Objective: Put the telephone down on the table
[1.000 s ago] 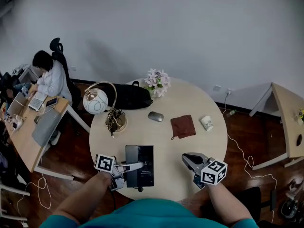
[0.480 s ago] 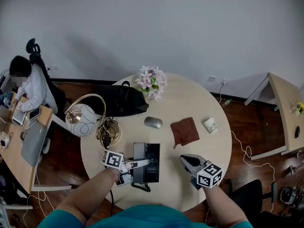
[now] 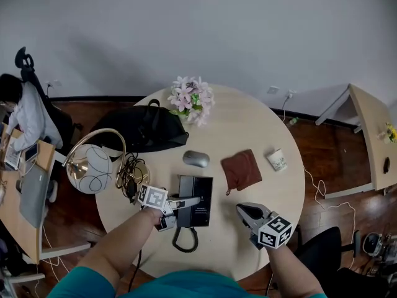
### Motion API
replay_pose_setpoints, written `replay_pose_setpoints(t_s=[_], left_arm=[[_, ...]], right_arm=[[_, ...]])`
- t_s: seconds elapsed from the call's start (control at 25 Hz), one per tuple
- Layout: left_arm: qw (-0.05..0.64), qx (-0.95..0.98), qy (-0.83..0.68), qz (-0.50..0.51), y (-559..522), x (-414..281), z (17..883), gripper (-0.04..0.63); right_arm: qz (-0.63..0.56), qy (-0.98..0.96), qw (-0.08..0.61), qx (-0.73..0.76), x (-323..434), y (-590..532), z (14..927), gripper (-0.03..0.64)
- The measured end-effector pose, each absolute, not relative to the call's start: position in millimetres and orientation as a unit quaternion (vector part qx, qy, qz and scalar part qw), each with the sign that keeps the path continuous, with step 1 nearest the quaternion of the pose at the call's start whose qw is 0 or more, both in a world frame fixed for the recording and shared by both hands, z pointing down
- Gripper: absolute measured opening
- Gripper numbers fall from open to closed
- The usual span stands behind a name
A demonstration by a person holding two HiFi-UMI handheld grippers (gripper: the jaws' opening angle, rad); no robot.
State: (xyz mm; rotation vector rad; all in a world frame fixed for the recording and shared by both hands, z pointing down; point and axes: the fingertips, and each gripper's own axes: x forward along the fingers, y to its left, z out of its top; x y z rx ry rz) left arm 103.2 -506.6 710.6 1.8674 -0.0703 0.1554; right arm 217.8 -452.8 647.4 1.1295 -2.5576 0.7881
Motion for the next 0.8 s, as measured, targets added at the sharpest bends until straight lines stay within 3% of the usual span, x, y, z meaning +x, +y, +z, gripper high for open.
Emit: replay_pose_setpoints(t_s=[0.8], left_arm=[[0.537, 0.836, -0.042, 0.108, -527, 119, 729, 0.175]], right_arm=[[0.277, -0.875, 0.125, 0.376, 205, -453, 651, 0.002]])
